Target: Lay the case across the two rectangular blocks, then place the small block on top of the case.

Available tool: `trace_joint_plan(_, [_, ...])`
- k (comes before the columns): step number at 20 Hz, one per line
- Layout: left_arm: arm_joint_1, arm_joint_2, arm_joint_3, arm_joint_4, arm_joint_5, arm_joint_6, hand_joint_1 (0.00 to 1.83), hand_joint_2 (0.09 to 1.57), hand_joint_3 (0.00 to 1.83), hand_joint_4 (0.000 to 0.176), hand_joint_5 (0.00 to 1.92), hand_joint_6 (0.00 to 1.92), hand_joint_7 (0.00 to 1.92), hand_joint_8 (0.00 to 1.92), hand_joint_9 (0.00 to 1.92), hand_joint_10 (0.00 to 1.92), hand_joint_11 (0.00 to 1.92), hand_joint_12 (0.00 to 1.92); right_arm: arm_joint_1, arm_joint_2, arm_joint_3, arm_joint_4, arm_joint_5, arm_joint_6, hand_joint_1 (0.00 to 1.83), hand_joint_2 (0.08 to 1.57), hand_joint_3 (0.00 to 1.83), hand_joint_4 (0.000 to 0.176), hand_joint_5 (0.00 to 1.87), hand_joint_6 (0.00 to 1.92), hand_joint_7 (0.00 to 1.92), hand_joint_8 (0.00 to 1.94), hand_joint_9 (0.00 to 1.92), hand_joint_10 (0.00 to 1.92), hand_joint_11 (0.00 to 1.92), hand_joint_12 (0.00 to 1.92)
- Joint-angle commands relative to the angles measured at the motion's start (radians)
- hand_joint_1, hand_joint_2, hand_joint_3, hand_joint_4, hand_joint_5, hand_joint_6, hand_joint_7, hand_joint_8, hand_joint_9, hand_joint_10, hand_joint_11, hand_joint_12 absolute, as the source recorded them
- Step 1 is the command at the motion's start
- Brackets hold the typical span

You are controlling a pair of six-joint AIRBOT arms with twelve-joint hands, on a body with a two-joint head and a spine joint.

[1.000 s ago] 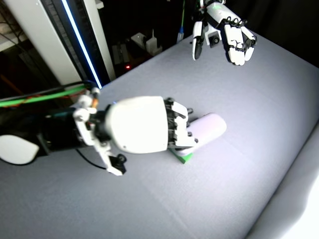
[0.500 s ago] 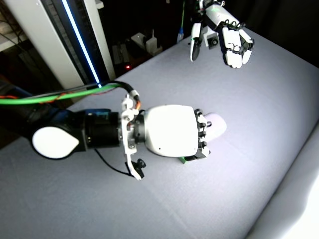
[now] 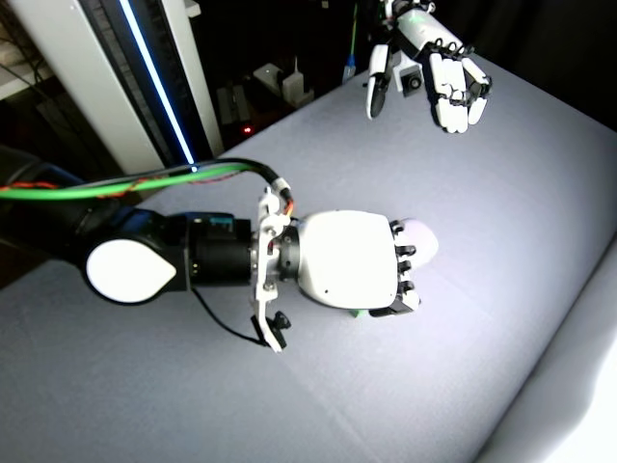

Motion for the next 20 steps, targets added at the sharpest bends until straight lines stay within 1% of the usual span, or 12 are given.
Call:
trace_joint_plan(1, [-0.009,-0.002,0.006,0.017,-0.122,-0.009,0.79,0.99,0.0,0.0,0.4,0.0,0.51,0.0,0.5,0.01,0.0,0.98,0.015,0.003,0.004,0.029,0.077,-0.003,1.23,1.12,0.0,0.0,0.86,1.05,1.06,0.98,0.91,0.84,0.69,1.43])
trace_joint_plan(2, [-0.009,-0.003,0.005,0.017,-0.122,-0.01,0.79,0.99,0.0,0.0,0.4,0.0,0.51,0.0,0.5,0.01,0.0,0.98,0.015,0.003,0.004,0.026,0.076,-0.003,1.23,1.12,0.0,0.0,0.86,1.05,1.06,0.98,0.91,0.84,0.69,1.43])
trace_joint_plan(3, [-0.009,-0.003,0.005,0.017,-0.122,-0.01,0.79,0.99,0.0,0.0,0.4,0.0,0.51,0.0,0.5,0.0,0.0,0.98,0.015,0.003,0.004,0.025,0.075,-0.003,1.16,1.01,0.0,0.0,0.74,0.21,0.85,0.4,0.82,0.59,0.56,1.31])
trace_joint_plan(4, [-0.009,-0.003,0.005,0.017,-0.123,-0.01,0.79,0.99,0.0,0.0,0.41,0.0,0.51,0.0,0.49,0.0,0.0,0.96,0.015,0.003,0.004,0.024,0.074,-0.003,1.12,1.01,0.0,0.0,0.69,0.07,0.8,0.22,0.77,0.45,0.54,1.21])
trace_joint_plan(5, [-0.009,-0.004,0.005,0.017,-0.123,-0.011,0.79,0.99,0.0,0.0,0.41,0.0,0.51,0.0,0.49,0.0,0.0,0.96,0.015,0.003,0.004,0.024,0.074,-0.003,1.12,1.01,0.0,0.0,0.69,0.07,0.8,0.22,0.77,0.45,0.54,1.21])
trace_joint_plan(6, [-0.009,-0.004,0.005,0.017,-0.124,-0.012,0.82,1.0,0.0,0.0,0.42,0.0,0.51,0.0,0.5,0.0,0.0,0.93,0.015,0.003,0.004,0.024,0.074,-0.003,1.07,1.01,0.0,0.0,0.59,0.0,0.71,0.03,0.73,0.25,0.52,1.13])
trace_joint_plan(12, [-0.009,-0.005,0.005,0.017,-0.126,-0.016,0.8,1.0,0.0,0.0,0.41,0.0,0.52,0.0,0.52,0.01,0.0,0.99,0.015,0.003,-0.001,0.026,0.074,-0.003,1.01,1.03,0.0,0.0,0.4,0.0,0.55,0.0,0.62,0.07,0.26,1.21])
trace_joint_plan(13, [-0.009,-0.005,0.005,0.017,-0.128,-0.016,0.78,1.0,0.0,0.0,0.39,0.0,0.52,0.0,0.51,0.01,0.0,0.99,0.015,0.003,-0.004,0.035,0.077,-0.003,0.98,1.03,0.0,0.007,0.37,0.0,0.51,0.0,0.58,0.04,0.23,1.15])
trace_joint_plan(16, [-0.008,-0.004,0.003,0.017,-0.134,-0.017,0.84,0.99,0.0,0.0,0.41,0.0,0.53,0.0,0.52,0.0,0.0,1.0,0.015,0.005,-0.032,0.084,0.14,-0.003,0.82,0.98,0.0,0.083,0.12,0.0,0.32,0.0,0.34,0.0,0.01,0.93])
trace_joint_plan(18, [-0.007,-0.003,0.002,0.017,-0.14,-0.017,0.82,0.99,0.0,0.0,0.42,0.0,0.52,0.0,0.51,0.0,0.0,0.99,0.015,0.04,-0.057,0.134,0.211,-0.003,0.83,0.97,0.0,0.097,0.04,0.0,0.22,0.0,0.19,0.01,0.0,0.49])
trace_joint_plan(19, [-0.005,0.0,0.001,0.016,-0.146,-0.017,0.85,0.98,0.0,0.0,0.43,0.01,0.52,0.0,0.51,0.0,0.0,1.01,0.015,0.074,-0.083,0.158,0.263,-0.005,0.78,0.93,0.0,0.113,0.01,0.0,0.19,0.0,0.19,0.01,0.0,0.49])
trace_joint_plan(20, [-0.004,0.004,-0.001,0.016,-0.151,-0.017,0.85,0.98,0.0,0.0,0.43,0.01,0.52,0.0,0.51,0.0,0.0,1.01,0.014,0.101,-0.106,0.17,0.3,-0.011,0.78,0.93,0.0,0.113,0.01,0.0,0.19,0.0,0.19,0.01,0.0,0.49])
